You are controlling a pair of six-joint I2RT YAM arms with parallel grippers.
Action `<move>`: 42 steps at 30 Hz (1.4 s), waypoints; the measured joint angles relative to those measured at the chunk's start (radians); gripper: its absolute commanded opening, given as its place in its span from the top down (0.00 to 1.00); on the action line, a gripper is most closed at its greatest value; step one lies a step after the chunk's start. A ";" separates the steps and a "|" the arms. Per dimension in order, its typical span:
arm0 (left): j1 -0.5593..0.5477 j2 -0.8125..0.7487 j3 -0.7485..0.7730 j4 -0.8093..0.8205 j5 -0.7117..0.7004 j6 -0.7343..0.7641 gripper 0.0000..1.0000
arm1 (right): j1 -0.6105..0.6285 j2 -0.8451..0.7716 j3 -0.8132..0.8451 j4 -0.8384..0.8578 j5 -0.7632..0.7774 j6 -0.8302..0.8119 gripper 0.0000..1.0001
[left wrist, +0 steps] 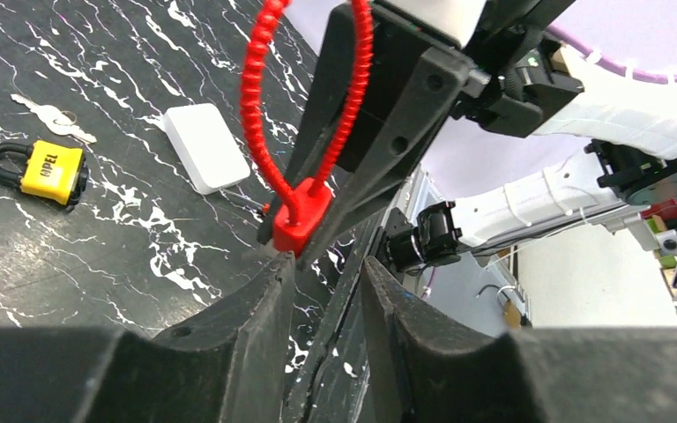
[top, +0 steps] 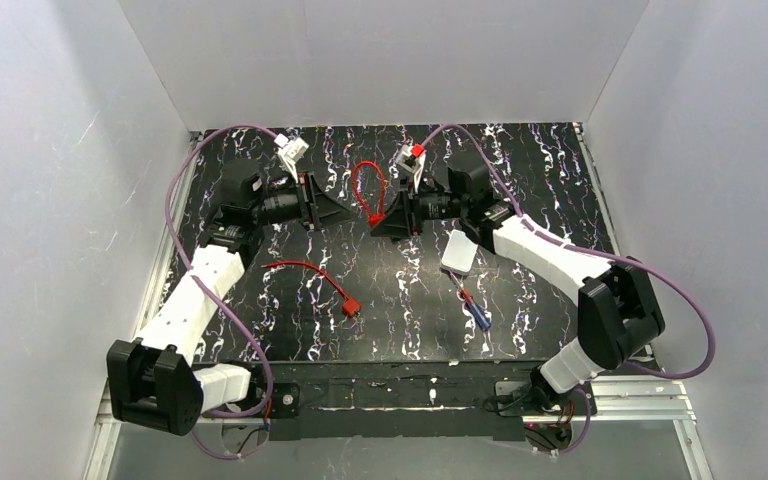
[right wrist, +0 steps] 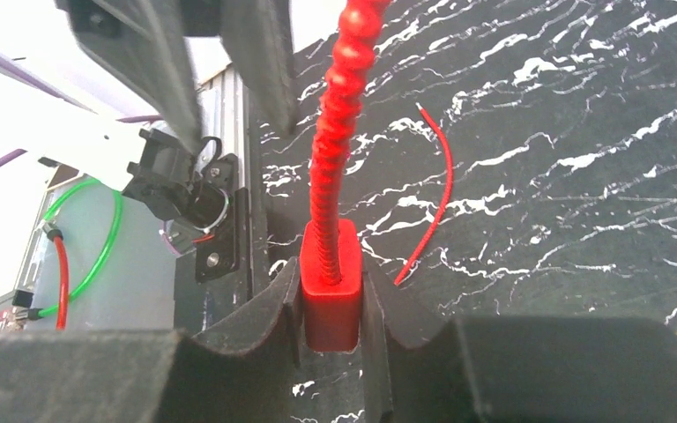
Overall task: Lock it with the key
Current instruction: Lock the lock.
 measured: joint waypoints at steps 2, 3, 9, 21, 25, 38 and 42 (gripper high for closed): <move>0.009 -0.004 0.000 -0.011 0.017 -0.006 0.53 | -0.003 0.000 -0.021 0.012 0.010 0.001 0.99; 0.012 -0.007 0.000 -0.011 0.022 -0.007 0.47 | -0.005 0.000 -0.030 0.014 0.013 0.002 0.99; 0.018 -0.027 0.000 0.004 0.031 -0.030 0.34 | -0.004 0.000 -0.066 0.052 -0.019 0.029 0.99; -0.036 0.019 -0.001 0.082 0.032 -0.090 0.39 | 0.065 0.000 -0.088 0.190 -0.111 0.131 0.99; -0.068 0.029 -0.006 0.111 0.035 -0.108 0.59 | 0.079 0.003 -0.088 0.219 -0.121 0.156 0.99; -0.085 0.031 -0.044 0.158 0.053 -0.131 1.00 | 0.079 0.019 -0.088 0.272 -0.134 0.241 0.42; -0.086 0.032 -0.048 0.152 0.054 -0.131 1.00 | 0.079 0.019 -0.088 0.302 -0.137 0.262 0.41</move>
